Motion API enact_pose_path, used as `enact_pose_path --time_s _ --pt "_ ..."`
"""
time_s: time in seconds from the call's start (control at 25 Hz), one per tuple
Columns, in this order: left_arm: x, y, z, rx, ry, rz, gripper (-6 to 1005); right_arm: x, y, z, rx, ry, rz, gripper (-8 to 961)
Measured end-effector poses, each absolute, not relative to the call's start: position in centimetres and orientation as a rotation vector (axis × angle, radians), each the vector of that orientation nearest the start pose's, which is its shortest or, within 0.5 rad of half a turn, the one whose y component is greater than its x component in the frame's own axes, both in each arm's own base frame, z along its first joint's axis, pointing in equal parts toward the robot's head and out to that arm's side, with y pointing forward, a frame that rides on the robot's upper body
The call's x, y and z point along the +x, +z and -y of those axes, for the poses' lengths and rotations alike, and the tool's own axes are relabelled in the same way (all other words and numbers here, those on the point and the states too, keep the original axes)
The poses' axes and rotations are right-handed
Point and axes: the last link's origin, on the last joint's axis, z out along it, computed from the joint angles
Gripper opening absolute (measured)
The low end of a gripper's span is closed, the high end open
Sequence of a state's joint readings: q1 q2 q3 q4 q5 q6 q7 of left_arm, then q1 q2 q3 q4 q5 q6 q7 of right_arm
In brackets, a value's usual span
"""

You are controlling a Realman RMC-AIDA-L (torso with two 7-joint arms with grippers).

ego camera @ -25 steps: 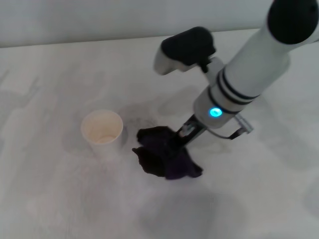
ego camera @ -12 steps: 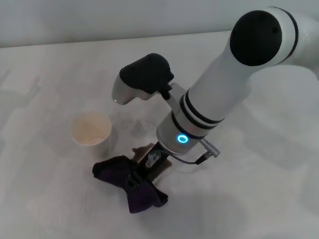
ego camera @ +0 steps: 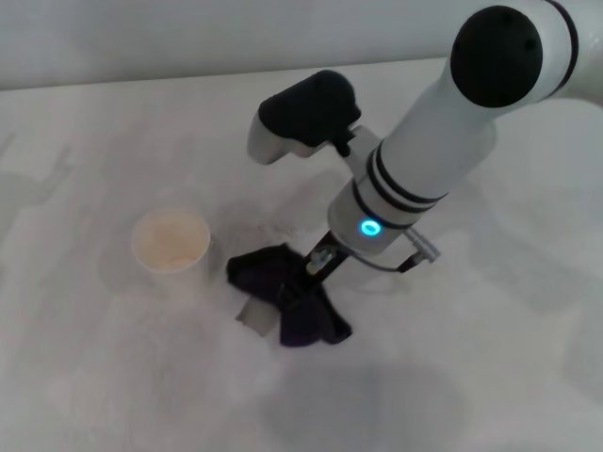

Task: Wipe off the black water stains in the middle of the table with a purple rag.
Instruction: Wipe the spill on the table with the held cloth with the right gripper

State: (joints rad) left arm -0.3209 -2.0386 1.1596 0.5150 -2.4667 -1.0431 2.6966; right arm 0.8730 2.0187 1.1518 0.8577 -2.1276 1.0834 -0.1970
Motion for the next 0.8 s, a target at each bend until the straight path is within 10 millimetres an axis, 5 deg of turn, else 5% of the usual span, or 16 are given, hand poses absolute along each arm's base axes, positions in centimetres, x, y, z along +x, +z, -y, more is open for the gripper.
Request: enact_pose_path --time_s 0.36,0.8 --pt "-31.7 5.1 -35.7 -1.789 -0.638 0.264 888 15.1 -11.6 -35.7 -2.594 -0.504 -1.175 171" --pt "-31.4 4.5 -35.7 -1.795 -0.632 0.249 887 12.5 -14.2 -32.4 -2.763 -0.507 -1.120 171"
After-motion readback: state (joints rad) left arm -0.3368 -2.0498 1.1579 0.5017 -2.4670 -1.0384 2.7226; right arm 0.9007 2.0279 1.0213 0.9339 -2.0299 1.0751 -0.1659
